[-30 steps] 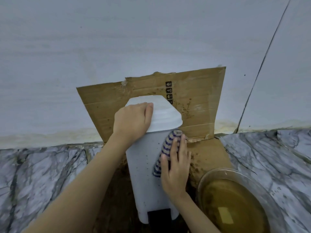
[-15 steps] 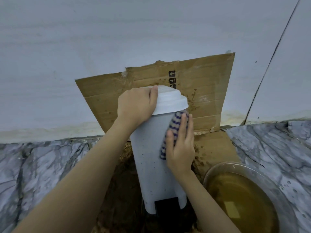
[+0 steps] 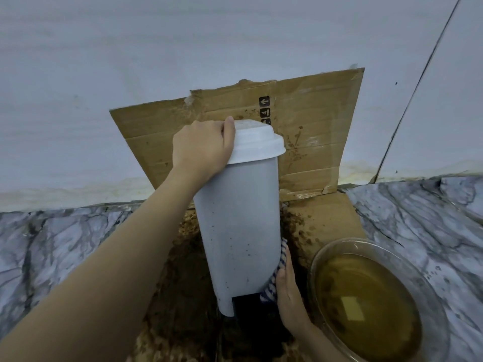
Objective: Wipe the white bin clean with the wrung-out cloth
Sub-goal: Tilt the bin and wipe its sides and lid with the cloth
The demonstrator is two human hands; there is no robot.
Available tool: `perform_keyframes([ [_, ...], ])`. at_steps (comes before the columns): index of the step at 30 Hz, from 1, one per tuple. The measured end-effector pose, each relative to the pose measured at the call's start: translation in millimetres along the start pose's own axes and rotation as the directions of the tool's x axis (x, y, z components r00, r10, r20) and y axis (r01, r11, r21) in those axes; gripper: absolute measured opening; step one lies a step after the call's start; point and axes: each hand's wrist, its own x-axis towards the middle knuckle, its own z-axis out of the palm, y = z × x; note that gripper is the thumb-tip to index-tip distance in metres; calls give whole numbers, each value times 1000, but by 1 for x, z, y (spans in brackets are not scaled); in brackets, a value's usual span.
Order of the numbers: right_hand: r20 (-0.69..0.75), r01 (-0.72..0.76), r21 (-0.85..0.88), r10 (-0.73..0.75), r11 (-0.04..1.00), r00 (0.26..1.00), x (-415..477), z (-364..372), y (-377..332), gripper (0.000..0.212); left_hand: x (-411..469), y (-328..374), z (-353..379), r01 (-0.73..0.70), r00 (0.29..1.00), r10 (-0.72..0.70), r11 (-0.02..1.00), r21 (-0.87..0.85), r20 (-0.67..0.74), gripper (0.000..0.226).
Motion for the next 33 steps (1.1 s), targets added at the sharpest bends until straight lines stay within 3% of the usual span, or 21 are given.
perform_keyframes([
  [3, 3, -73, 77, 73, 994, 997, 0, 2, 7, 76, 0, 2, 1, 7, 1000, -8, 1000, 12, 1, 55],
  [6, -111, -43, 136, 58, 990, 992, 16, 9, -6, 76, 0, 2, 1, 16, 1000, -16, 1000, 16, 4, 55],
  [11, -352, 96, -18, -96, 995, 931, 48, 20, -55, 47, 0, 1, 0, 29, 1000, -29, 1000, 8, 7, 54],
  [13, -364, 112, -27, -114, 993, 924, 50, 21, -52, 49, 0, -1, 1, 29, 1000, -29, 1000, 5, 5, 54],
  [15, -317, 59, 90, -27, 994, 948, 44, 19, -35, 63, 0, -1, 0, 25, 1000, -25, 1000, 3, 3, 54],
  [18, -227, -191, 439, 314, 878, 922, 26, 17, -9, 67, 0, 1, 0, 19, 1000, -19, 1000, 10, -4, 54],
  [20, -246, -302, 494, 464, 815, 851, 15, 21, 2, 50, -1, 2, 1, 22, 1000, -22, 1000, 21, -8, 53],
  [22, -288, -333, 464, 495, 821, 819, 8, 27, 8, 49, -1, 2, 1, 28, 1000, -27, 999, 21, -14, 53],
  [25, -329, -241, 334, 352, 911, 876, 11, 32, -3, 71, 0, 3, 2, 22, 999, -22, 1000, 19, -24, 53],
  [29, -395, 23, -42, -38, 999, 918, 31, 32, -54, 52, 0, 3, 2, 20, 999, -20, 1000, 11, -30, 53],
  [33, -441, 210, -436, -411, 875, 798, 62, 39, -94, 60, -1, 3, 2, 27, 999, -27, 1000, 15, -23, 53],
])
